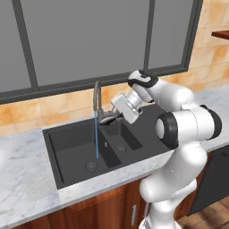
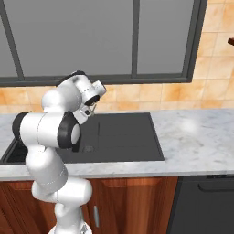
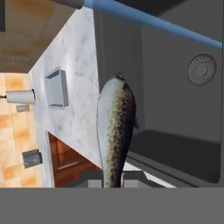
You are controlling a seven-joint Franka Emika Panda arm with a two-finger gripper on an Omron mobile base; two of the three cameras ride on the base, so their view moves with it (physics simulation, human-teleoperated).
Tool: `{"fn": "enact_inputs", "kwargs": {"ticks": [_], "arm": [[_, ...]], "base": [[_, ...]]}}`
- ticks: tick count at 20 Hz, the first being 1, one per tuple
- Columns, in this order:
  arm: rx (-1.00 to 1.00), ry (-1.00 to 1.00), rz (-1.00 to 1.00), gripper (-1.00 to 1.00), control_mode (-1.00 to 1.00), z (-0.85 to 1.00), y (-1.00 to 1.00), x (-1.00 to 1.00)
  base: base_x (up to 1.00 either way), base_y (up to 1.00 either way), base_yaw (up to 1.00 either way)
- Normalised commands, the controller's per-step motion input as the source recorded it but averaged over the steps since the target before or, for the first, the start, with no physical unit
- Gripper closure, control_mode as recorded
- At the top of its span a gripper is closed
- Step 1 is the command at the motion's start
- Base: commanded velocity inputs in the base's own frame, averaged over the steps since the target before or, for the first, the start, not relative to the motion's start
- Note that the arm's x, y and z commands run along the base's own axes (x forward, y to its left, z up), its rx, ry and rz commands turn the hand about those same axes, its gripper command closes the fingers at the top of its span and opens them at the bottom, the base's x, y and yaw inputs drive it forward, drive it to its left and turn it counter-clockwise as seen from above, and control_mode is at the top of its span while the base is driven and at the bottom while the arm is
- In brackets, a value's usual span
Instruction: Take the fish out of the fridge, briefly rinse it in the sink, and place it on the tray next to the sink.
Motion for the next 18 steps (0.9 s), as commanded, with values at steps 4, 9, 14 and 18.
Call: {"fn": "enact_inputs", "kwargs": {"ticks": [4,9,14,18], "arm": [[0.0,0.0,0.0,1.0,-1.0,-0.01,0.01,0.4],[0.0,0.01,0.0,1.0,-1.0,-0.04,0.0,0.3],[0.0,0.1,0.0,1.0,-1.0,-0.19,0.12,0.12],[-0.01,0.09,0.0,1.0,-1.0,-0.31,0.2,0.08]], "base": [[0.0,0.0,0.0],[0.0,0.0,0.0],[0.0,0.0,0.0],[0.0,0.0,0.0]]}}
